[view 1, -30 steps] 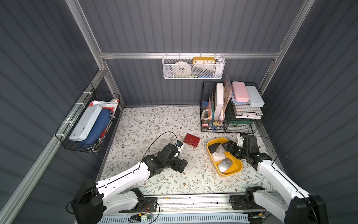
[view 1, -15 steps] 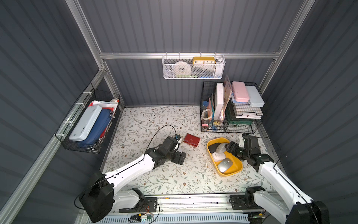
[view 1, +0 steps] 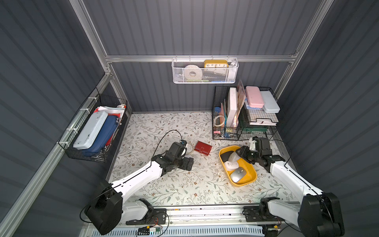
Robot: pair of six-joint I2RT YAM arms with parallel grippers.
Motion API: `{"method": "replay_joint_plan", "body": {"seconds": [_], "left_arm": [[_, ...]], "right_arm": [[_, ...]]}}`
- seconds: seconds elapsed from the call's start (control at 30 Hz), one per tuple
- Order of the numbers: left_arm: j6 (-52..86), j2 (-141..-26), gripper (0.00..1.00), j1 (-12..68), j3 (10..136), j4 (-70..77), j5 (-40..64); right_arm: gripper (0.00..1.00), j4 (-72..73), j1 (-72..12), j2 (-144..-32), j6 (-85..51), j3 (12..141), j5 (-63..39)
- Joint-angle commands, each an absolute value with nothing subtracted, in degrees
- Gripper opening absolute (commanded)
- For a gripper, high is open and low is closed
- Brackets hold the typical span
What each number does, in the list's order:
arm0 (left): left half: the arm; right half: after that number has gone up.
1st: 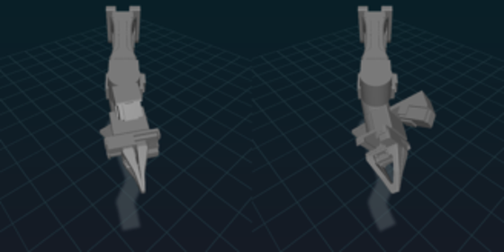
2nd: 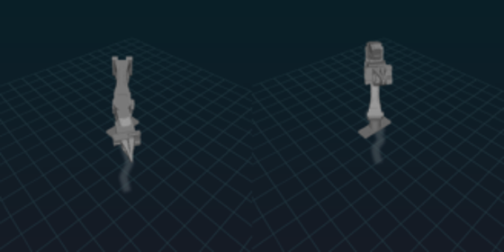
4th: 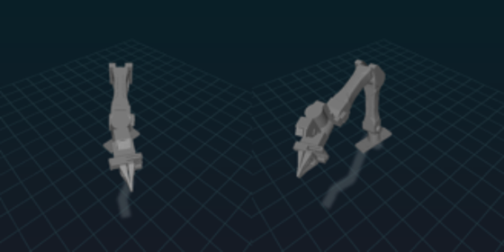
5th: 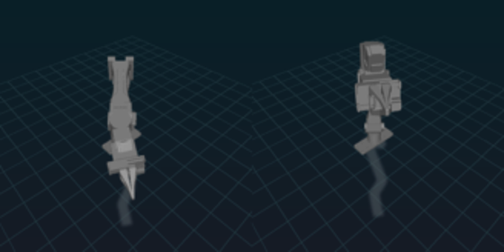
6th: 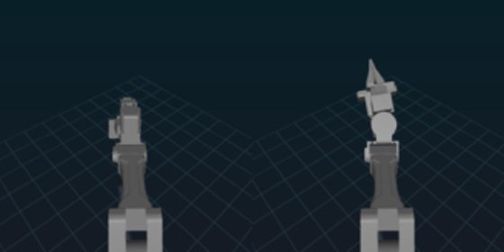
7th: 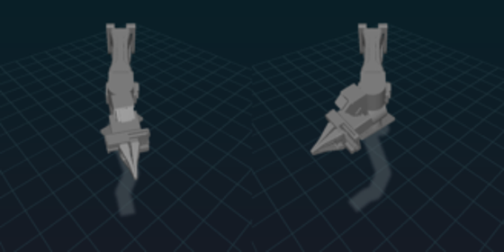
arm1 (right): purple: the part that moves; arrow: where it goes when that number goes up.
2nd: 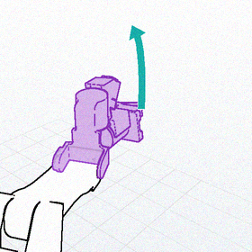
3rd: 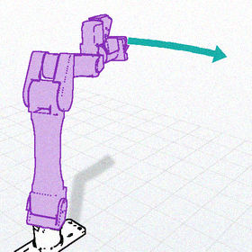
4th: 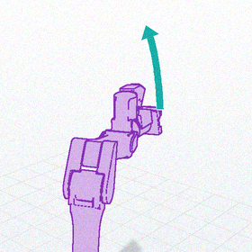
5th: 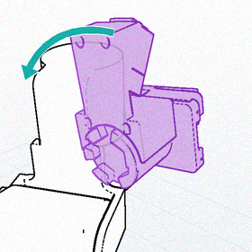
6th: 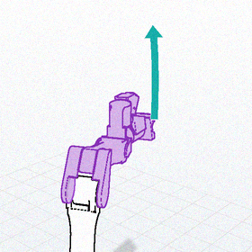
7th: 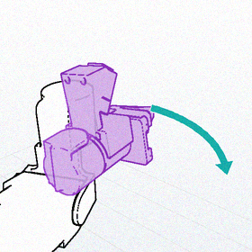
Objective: Put the mouse in the storage box
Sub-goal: Place the mouse in the storage box, then pick up the mouse from the center of the board.
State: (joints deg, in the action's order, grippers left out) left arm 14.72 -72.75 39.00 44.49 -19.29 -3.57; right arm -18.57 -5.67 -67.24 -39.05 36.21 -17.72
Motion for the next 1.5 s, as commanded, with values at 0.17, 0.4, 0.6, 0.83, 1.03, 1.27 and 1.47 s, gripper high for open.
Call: {"method": "replay_joint_plan", "body": {"seconds": [0.17, 0.4, 0.6, 0.83, 1.03, 1.27, 1.47], "left_arm": [[15.8, -70.7, 0.99, 38.5, 42.2, -19.3, -2.3], [15.9, -71.5, 1.0, 38.5, 42.5, -18.7, -2.0], [14.5, -74.4, 0.99, 37.3, 44.9, -19.4, -2.1], [12.6, -82.9, 0.99, 30.9, 48.8, -17.8, 4.3], [10.6, -90.4, 0.99, 26.0, 50.7, -13.7, 10.3], [8.0, -97.0, 0.98, 25.0, 54.1, -12.3, 13.5], [9.2, -96.7, 0.96, 25.0, 51.7, -12.6, 18.7]], "right_arm": [[0.43, -15.5, -5.5, -66.6, -41.4, 30.9, -23.2], [0.44, -17.4, -5.5, -61.0, -41.8, 27.9, -22.8], [0.51, -19.5, -5.4, -56.6, -41.0, 29.6, -19.2], [0.65, -21.7, -5.4, -56.0, -39.9, 31.5, -18.8], [0.66, -22.8, -5.4, -54.1, -39.5, 31.1, -18.5], [0.67, -23.7, -5.4, -52.6, -39.1, 31.1, -17.6], [0.67, -23.9, -5.3, -51.9, -39.2, 30.9, -17.3]]}}
